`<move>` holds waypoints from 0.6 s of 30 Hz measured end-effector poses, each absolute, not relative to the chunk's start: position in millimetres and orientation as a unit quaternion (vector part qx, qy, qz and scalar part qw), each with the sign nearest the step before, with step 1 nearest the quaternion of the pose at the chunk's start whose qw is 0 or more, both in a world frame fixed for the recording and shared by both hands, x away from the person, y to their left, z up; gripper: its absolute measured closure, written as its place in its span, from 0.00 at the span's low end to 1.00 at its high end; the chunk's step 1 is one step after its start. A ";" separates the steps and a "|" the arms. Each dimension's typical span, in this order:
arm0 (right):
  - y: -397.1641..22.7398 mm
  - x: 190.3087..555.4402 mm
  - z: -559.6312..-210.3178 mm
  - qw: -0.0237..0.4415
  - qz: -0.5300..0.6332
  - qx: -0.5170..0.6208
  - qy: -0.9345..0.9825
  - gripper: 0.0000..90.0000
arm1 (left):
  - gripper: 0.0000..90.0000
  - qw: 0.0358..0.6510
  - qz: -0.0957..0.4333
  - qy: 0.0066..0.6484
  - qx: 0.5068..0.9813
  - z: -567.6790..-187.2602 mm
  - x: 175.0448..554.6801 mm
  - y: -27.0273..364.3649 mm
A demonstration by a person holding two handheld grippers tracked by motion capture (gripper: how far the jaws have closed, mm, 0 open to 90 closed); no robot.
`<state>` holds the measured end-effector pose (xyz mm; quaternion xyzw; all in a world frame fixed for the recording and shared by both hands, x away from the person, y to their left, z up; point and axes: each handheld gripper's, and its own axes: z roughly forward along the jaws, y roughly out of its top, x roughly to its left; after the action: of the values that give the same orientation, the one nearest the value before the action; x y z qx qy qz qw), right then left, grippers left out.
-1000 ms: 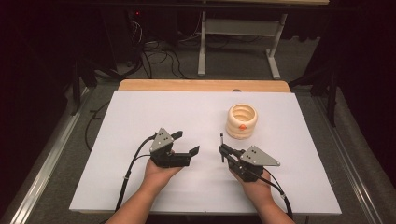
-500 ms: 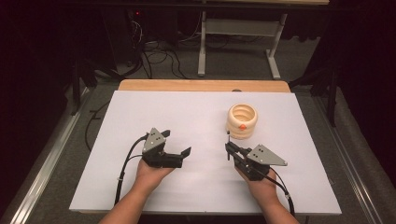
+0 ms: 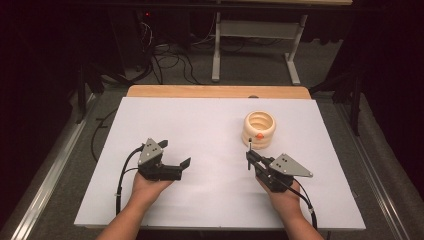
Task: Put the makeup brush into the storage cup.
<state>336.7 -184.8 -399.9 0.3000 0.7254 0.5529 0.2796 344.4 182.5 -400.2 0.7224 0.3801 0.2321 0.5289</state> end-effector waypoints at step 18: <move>-195.9 339.6 -398.5 0.291 0.551 0.311 0.717 0.95 | 0.00 0.521 0.237 0.393 0.720 -402.5 338.8 206.6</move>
<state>339.6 -195.9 -398.5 0.3106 0.7175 0.5514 0.2909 338.8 206.6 -402.5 0.7195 0.3933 0.2366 0.5212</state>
